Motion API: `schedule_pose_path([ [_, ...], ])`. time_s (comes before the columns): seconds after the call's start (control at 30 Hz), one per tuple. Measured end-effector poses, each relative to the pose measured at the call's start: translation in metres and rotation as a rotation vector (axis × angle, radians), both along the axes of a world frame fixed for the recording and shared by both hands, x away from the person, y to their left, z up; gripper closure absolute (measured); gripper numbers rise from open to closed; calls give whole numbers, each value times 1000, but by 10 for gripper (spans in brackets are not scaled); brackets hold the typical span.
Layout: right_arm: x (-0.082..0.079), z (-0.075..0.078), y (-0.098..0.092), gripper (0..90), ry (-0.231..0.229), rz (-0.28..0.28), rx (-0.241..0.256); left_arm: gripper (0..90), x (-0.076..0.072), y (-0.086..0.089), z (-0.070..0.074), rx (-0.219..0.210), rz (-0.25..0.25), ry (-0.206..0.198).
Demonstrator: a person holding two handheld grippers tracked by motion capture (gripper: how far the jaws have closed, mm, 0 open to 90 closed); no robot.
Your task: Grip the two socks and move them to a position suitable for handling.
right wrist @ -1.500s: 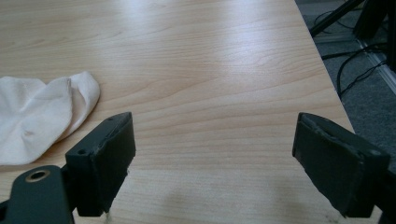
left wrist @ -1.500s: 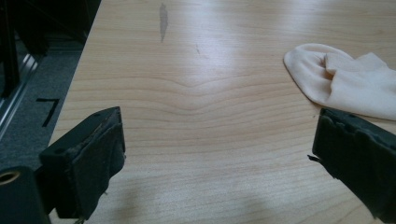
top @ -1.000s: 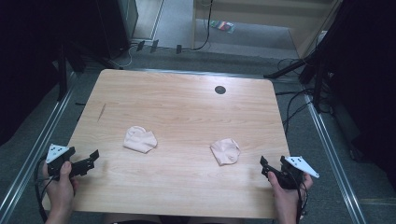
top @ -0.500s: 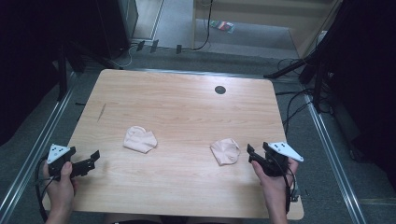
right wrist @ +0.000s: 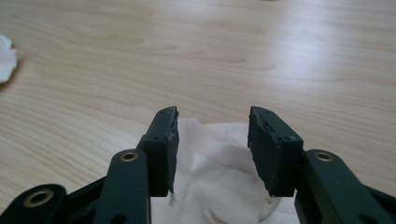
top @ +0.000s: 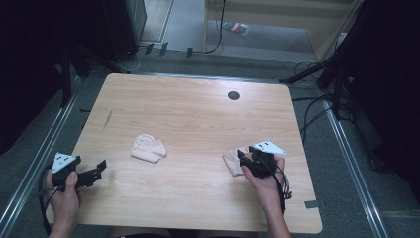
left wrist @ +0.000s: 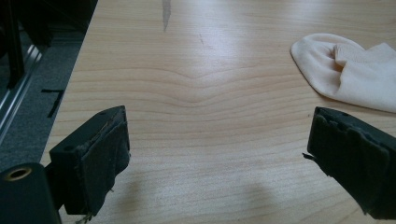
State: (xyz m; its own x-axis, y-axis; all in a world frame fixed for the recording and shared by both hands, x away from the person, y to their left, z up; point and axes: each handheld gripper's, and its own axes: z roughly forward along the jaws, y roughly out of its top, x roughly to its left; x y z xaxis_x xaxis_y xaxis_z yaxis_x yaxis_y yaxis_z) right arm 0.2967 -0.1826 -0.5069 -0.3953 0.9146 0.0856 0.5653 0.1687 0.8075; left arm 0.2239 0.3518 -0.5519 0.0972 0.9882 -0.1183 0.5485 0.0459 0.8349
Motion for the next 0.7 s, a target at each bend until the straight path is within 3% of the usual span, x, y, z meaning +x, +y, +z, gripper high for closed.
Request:
schedule_pose_path([
  [0.17, 2, -10, 4, 538, 36, 15, -44, 58, 0, 1, 0, -9, 14, -1],
  [0.27, 3, -23, 7, 505, 65, 29, -111, 58, 1, 2, 0, -14, 18, -7],
  [0.5, 6, -34, 4, 468, 102, 35, -103, 58, 1, 4, 0, -34, 17, -3],
  [0.6, 3, -37, 6, 484, 73, 32, -128, 58, 1, 3, 0, -27, 12, -1],
  [0.67, 1, -38, 6, 536, 67, 29, -123, 58, 0, 3, 0, -18, 15, -2],
  [0.7, 0, -37, 6, 668, 66, 44, -123, 58, 0, 2, 0, -12, 24, -9],
])
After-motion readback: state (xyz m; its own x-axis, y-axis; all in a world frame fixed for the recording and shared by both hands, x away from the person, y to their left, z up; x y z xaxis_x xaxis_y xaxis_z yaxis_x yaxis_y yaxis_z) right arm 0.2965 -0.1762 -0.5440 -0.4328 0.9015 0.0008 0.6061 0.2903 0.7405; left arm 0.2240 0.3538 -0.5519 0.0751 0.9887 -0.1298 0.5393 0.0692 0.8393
